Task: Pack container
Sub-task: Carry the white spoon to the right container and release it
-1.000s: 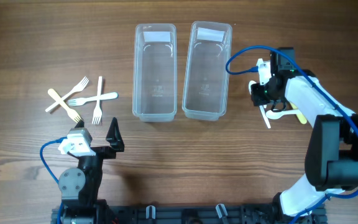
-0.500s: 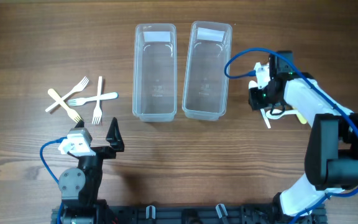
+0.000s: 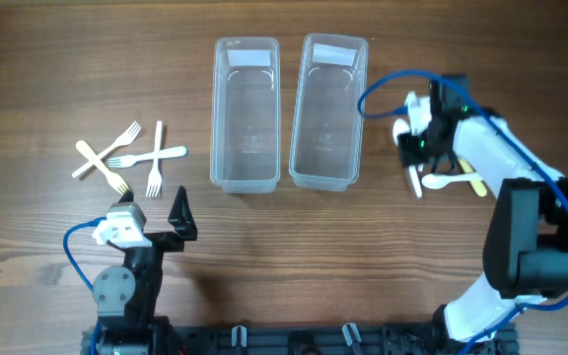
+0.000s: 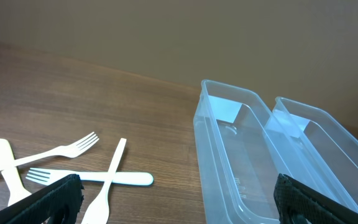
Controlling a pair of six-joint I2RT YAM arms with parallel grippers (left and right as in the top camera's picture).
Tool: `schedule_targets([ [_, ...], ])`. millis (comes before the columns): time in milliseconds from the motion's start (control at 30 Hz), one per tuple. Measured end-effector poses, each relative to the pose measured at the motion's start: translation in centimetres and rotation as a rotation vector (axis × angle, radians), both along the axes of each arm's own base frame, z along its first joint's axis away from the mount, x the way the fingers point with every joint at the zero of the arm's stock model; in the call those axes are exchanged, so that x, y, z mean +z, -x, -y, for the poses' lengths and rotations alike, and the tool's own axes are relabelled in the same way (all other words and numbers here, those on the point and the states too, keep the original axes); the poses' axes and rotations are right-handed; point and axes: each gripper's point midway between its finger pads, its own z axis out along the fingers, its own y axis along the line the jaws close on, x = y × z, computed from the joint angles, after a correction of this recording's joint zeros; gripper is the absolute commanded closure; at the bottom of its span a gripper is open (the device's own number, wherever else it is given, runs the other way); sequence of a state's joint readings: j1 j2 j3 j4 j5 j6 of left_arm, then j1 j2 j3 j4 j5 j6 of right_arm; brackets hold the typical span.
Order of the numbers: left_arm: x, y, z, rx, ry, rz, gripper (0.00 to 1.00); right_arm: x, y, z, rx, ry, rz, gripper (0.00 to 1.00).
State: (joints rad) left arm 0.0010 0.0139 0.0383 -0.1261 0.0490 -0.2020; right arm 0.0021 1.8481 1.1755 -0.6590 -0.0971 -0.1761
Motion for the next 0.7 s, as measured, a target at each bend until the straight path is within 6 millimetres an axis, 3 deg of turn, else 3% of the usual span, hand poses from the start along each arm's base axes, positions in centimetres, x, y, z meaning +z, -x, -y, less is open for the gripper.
schedule_targets([
  [100,0.0,0.0,0.0,0.0,0.0,0.0,0.0,5.4,-4.4,0.0,-0.038,-0.011,0.114,0.96],
  [167,0.0,0.0,0.0,0.0,0.0,0.0,0.0,10.2,-7.5,-0.2,-0.074,-0.03,0.223,0.96],
  [200,0.0,0.0,0.0,0.0,0.0,0.0,0.0,12.4,-8.6,-0.5,-0.087,-0.045,0.271,0.96],
  [267,0.0,0.0,0.0,0.0,0.0,0.0,0.0,14.6,-9.4,-2.0,-0.088,-0.09,0.314,0.96],
  [500,0.0,0.0,0.0,0.0,0.0,0.0,0.0,15.1,-7.2,-13.2,0.02,-0.245,0.266,0.96],
  [567,0.0,0.0,0.0,0.0,0.0,0.0,0.0,15.1,-6.4,-15.6,0.053,-0.256,0.257,0.96],
  [667,0.0,0.0,0.0,0.0,0.0,0.0,0.0,14.8,-5.7,-17.2,0.046,-0.251,0.245,0.96],
  [700,0.0,0.0,0.0,0.0,0.0,0.0,0.0,14.5,-5.6,-17.0,0.029,-0.247,0.239,0.88],
])
